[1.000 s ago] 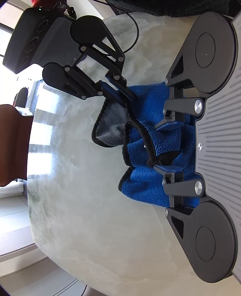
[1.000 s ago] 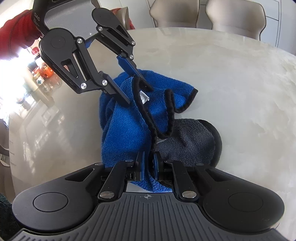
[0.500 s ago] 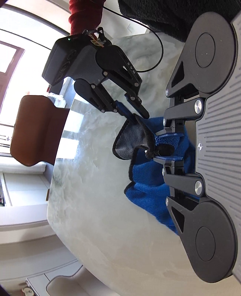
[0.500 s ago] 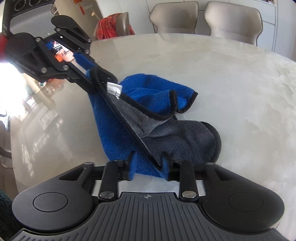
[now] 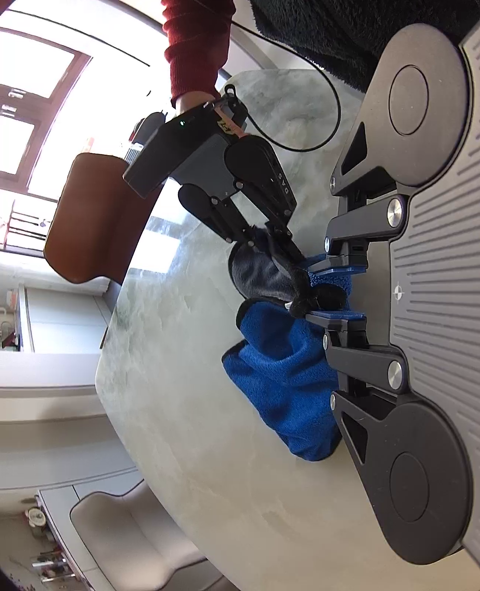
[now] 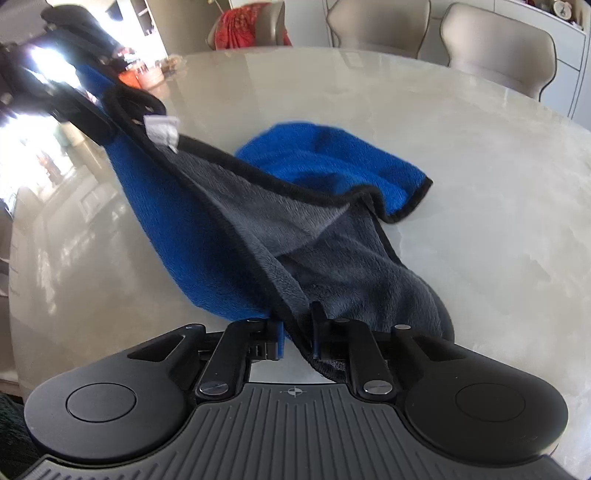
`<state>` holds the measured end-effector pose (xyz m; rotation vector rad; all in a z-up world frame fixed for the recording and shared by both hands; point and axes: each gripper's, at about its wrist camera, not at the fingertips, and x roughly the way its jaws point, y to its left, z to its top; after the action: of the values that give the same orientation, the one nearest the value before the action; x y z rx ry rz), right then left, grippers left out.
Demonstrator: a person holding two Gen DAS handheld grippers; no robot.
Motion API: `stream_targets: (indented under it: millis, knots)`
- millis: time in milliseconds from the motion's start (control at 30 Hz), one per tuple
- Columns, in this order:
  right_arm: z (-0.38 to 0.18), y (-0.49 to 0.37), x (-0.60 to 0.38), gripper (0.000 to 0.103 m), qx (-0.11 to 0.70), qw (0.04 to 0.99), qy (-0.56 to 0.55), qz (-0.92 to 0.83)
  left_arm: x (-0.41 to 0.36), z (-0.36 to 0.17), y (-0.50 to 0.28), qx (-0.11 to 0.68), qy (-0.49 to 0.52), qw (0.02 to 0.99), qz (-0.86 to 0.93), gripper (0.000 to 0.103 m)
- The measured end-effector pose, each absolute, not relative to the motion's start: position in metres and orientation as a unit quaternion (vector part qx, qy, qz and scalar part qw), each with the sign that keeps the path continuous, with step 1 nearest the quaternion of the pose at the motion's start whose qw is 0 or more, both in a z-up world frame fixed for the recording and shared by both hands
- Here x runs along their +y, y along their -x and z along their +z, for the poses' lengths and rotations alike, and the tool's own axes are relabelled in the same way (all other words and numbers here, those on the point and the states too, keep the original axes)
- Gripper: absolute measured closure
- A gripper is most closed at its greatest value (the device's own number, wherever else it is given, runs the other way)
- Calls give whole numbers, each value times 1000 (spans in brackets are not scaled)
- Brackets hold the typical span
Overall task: Fold towel
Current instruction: 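Lift the towel with both grippers, pulling the edges apart to unfurl it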
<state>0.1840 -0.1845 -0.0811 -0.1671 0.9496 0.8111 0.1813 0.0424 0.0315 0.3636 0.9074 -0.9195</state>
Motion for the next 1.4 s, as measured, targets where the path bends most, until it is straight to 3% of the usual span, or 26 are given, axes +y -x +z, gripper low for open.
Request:
stream_targets:
  millis: [300,633,700,867,967,1067,1167,1400]
  knots:
    - [-32,-160,-207,94,395,840,41,370,25,18,-161,413,-214,765,-446,83]
    - [27,-137,-225,95,331,872,51,357,8,17,-139,371,-219,778,-458,67]
    - [29,-136,-227,95,333,871,45,360,6,17,-137,364,-218,780,-460,63]
    - [7,-137,-227,93,373,866,74,325,-4,4,-132,379,-233,769,-459,63]
    - [-9,-131,-231,88,406,849,75,330,-11,-4,-121,384,-258,755,-465,62]
    - [-30,-129,-235,72,446,833,69,322,-16,-16,-114,402,-259,744,-466,58]
    - [-45,-131,-242,71,469,833,77,283,-18,-32,-111,422,-242,749,-449,55]
    - [-51,-141,-255,50,470,850,54,232,-23,-53,-127,448,-208,785,-374,49]
